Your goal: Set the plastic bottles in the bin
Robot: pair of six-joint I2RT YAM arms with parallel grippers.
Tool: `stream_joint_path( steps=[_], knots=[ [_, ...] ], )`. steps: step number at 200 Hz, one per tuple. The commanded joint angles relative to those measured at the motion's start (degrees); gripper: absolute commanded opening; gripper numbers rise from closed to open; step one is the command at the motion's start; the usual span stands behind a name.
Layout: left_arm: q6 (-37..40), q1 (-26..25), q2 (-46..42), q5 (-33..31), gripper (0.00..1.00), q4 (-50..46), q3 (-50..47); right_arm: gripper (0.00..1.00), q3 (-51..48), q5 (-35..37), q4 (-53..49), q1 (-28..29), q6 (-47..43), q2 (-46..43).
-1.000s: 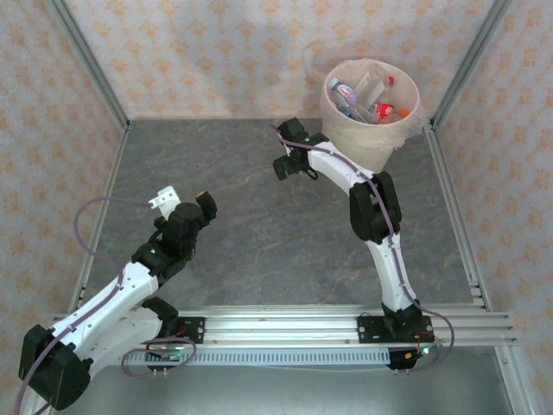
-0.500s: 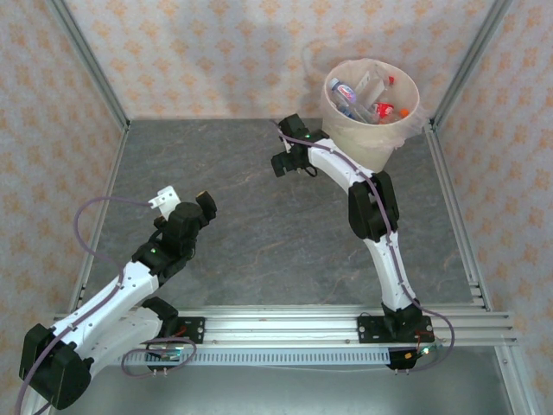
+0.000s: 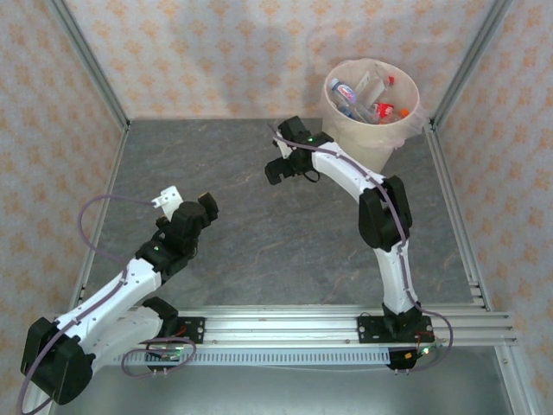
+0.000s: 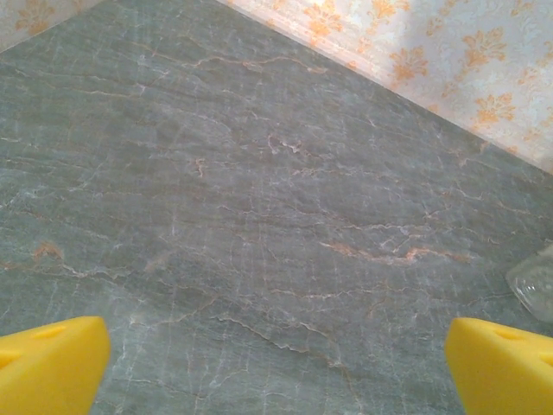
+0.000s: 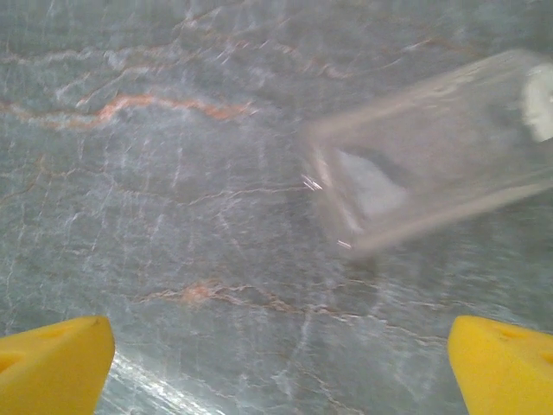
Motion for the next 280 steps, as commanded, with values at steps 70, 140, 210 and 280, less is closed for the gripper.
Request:
stream_joint_path(
  steps=[70,140,210,280],
  knots=[
    [-1.10,0.47,1.01,-0.60,1.00,-0.39,0.29,0.99,10.60,12.80,-1.22,-0.35,11.53,10.22],
    [-1.19,0.57,1.51,-1.17,1.00,-0.73,0.48,0.99,13.60,12.69,0.97,-0.37,31.57,8.60],
    [-0.84,0.66,5.16,-0.35,1.00,-0.07,1.71,0.99,32.74,27.87,-9.70,-0.07,60.25,21.16],
    [-0.04,0.79,5.93,-1.47,1.00,-0.40,1.97,1.00,49.52,28.03,-18.57,0.03,64.45,33.00]
  ],
)
